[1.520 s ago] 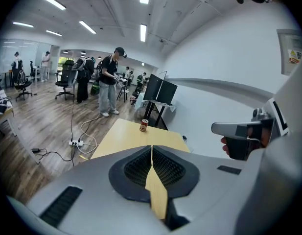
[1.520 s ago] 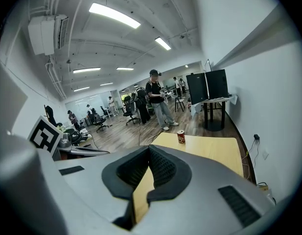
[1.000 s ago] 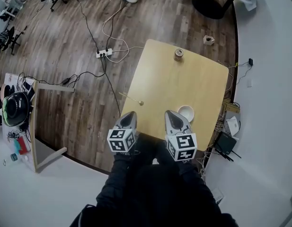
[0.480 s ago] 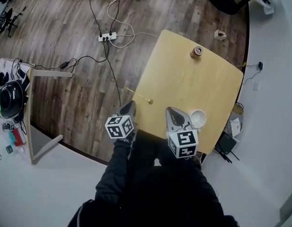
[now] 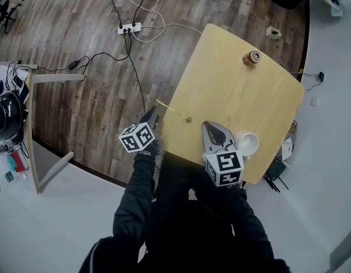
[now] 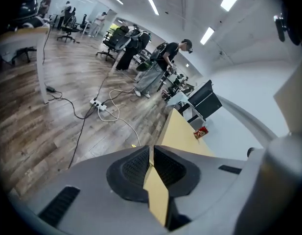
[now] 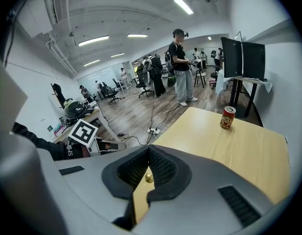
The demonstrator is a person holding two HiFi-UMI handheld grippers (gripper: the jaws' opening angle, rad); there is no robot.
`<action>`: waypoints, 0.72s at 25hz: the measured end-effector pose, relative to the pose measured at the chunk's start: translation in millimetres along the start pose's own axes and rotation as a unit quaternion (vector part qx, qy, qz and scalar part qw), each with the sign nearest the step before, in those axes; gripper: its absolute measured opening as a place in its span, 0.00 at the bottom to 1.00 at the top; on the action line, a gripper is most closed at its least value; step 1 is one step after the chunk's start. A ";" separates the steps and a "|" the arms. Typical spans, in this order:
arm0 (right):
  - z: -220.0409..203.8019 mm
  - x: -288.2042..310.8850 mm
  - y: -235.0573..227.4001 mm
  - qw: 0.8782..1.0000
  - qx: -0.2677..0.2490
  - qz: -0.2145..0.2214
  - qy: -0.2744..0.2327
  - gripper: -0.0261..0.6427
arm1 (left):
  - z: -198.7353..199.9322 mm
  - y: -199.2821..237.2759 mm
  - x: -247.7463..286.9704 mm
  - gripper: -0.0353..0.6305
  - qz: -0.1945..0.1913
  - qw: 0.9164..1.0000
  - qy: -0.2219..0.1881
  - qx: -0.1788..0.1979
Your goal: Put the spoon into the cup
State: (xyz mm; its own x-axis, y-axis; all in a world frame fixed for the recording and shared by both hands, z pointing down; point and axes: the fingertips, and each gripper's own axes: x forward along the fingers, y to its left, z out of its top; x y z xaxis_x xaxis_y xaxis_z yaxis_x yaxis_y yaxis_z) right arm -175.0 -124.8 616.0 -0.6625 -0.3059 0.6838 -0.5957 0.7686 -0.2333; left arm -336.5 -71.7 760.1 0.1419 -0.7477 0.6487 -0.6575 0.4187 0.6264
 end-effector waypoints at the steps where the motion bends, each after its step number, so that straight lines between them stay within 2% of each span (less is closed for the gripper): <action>1: -0.3 3.4 0.7 1.000 -0.001 0.001 0.002 0.07 | 1.5 4.7 3.0 0.11 -0.004 1.000 -0.001 -0.013; 6: -3.7 17.0 0.1 1.000 -0.001 0.001 0.015 0.07 | 3.7 25.8 17.2 0.12 -0.040 0.995 -0.006 -0.095; 7: -4.7 19.3 -0.3 1.000 0.000 0.001 0.017 0.07 | 2.5 27.8 19.8 0.15 -0.049 0.992 -0.003 -0.112; 8: -5.8 21.4 -0.7 1.000 0.002 0.000 0.019 0.07 | 1.3 28.5 22.4 0.25 -0.059 0.990 0.001 -0.126; 14: -7.2 32.7 -1.6 1.000 0.008 -0.005 0.025 0.07 | -4.0 31.3 37.1 0.34 -0.108 0.976 0.018 -0.186; 18: -11.0 38.8 -4.3 1.000 0.011 -0.006 0.028 0.07 | -12.7 31.7 51.6 0.36 -0.130 0.969 0.038 -0.205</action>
State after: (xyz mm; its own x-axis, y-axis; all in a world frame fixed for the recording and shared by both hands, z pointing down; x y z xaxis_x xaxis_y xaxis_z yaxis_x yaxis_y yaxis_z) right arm -193.1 -133.8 651.2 -0.6299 -0.2827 0.7234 -0.6137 0.7520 -0.2405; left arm -340.7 -90.5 818.9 0.3283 -0.8214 0.4664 -0.2458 0.4025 0.8818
